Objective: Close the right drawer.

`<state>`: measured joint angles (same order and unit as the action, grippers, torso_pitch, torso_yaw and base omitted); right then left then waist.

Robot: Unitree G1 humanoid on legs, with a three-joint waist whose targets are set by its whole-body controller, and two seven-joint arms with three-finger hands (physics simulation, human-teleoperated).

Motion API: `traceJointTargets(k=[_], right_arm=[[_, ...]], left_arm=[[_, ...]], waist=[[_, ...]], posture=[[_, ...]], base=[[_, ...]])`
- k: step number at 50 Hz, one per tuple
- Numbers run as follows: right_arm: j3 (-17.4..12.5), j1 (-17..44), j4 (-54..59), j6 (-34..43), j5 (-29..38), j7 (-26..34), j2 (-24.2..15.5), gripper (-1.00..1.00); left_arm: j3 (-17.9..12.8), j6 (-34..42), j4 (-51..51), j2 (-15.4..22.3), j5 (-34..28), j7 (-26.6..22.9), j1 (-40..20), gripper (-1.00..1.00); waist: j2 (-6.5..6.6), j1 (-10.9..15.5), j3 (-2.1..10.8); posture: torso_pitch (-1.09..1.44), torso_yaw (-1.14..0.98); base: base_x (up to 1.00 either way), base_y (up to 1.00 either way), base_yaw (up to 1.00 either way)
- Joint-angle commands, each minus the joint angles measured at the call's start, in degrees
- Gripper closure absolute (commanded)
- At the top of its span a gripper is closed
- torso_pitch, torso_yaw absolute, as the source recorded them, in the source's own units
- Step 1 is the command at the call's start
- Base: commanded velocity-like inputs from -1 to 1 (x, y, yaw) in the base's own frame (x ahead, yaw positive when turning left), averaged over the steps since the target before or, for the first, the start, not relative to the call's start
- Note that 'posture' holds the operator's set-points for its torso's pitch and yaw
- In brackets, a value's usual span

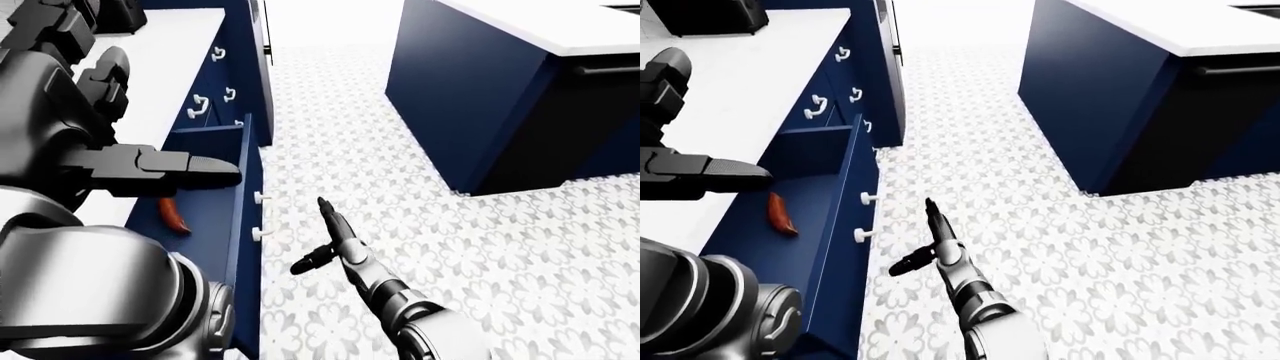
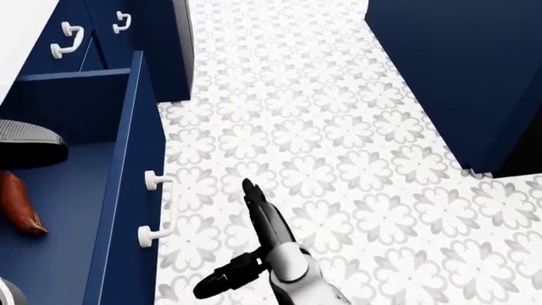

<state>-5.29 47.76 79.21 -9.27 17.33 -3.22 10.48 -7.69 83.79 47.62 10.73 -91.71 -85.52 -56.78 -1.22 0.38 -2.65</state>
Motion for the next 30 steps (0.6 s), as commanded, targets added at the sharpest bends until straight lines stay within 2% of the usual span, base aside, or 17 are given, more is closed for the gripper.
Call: traceJointTargets(k=[1,11,14,22,26,30], right_arm=[[-0.42,2.50,-1.83,-0.76,-1.03,-0.23,-1.01,-1.00],[-2.11,2.94,-2.61,-2.00,-5.52,-0.01,-8.06,-1.00],[-2.23,3.43,-2.99,-1.82,-6.71,-0.05,-10.08,-1.00],[-2.85,4.09,-4.61,-1.25,-10.20,0.67,-15.86,-1.00],[-3.06,3.85,-5.69,-1.03,-11.98,1.00,-18.82,-1.00],[-3.37,3.29,-7.99,-0.15,-13.99,1.62,-22.18,-1.00]], left_arm=[[0.29,-0.54,0.38,0.38,0.86,1.21,-1.22,-1.00],[2.16,-0.89,0.34,-1.01,1.94,3.78,-0.65,-1.00],[3.14,-1.70,0.29,-2.66,3.47,6.57,-0.07,-1.00],[4.59,-2.41,-0.10,-4.36,4.95,9.55,0.16,-1.00],[4.70,-2.38,-0.47,-4.36,4.70,9.35,-0.32,-1.00],[6.62,-3.52,-0.96,-7.45,7.50,14.31,0.78,-1.00]], waist=[[0.38,-0.10,1.37],[0.02,-0.06,1.72],[-0.17,-0.06,1.78],[-0.61,0.04,1.97],[-0.81,0.08,2.01],[-1.18,0.18,1.96]], posture=[[0.00,0.00],[0.00,0.00],[0.00,0.00],[0.00,0.00],[0.00,0.00],[0.00,0.00]], base=[[0.00,0.00,0.00],[0.00,0.00,0.00],[0.00,0.00,0.00],[0.00,0.00,0.00],[0.00,0.00,0.00],[0.00,0.00,0.00]])
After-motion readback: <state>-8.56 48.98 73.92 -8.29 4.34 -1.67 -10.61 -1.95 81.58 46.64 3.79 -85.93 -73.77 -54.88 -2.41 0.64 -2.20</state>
